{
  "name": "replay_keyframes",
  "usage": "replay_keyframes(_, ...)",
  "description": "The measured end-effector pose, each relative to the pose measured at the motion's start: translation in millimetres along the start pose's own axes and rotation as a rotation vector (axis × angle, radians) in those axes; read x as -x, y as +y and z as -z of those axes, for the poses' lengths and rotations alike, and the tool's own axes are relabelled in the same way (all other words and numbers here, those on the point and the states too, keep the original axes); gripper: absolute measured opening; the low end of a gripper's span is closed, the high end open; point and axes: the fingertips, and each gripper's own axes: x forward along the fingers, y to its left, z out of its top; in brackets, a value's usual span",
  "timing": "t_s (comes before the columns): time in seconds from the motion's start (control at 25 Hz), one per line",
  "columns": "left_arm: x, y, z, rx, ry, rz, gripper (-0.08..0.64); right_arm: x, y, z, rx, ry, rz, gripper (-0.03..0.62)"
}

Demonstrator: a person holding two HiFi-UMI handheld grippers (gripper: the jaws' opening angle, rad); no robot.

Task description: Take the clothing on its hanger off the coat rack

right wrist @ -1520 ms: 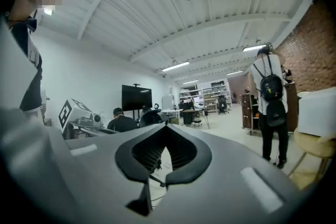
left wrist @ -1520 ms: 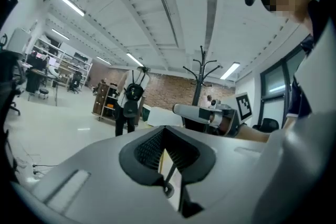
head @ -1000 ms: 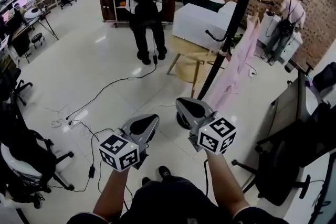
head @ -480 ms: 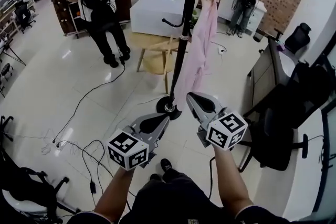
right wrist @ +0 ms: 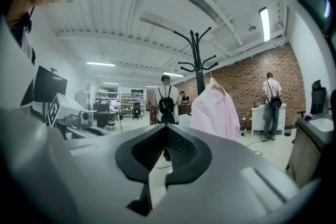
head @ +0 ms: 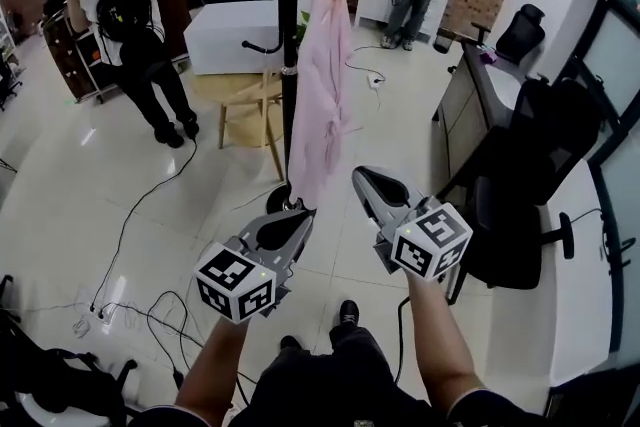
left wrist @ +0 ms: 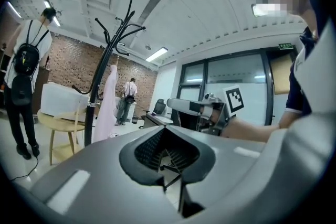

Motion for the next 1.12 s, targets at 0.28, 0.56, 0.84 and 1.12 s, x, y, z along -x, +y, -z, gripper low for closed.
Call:
replay_keyframes(0.28,-62,3,-11,-0.036,0.000,-0.026,0.012,8,-63,-12,0.017,-0.039,-0.002,0.002)
replay_keyframes(0.56,-128,16,-31,-0.071,-0.014,-0.102,0.012,-1,-134,-14,0.006,-0.047,-0.070,0.002)
replay_keyframes(0.84,-177,30,-54,-0.121,-0.033,-0.203,0.012,-11,-186,-25,-0.001,-0.062,-0.159,0.002)
replay_keyframes(1.12,-192,63,-88,-0.175,-0.043,-0.307,0.012,-39,-209,-39,-0.006,-0.091,-0.226,0.002)
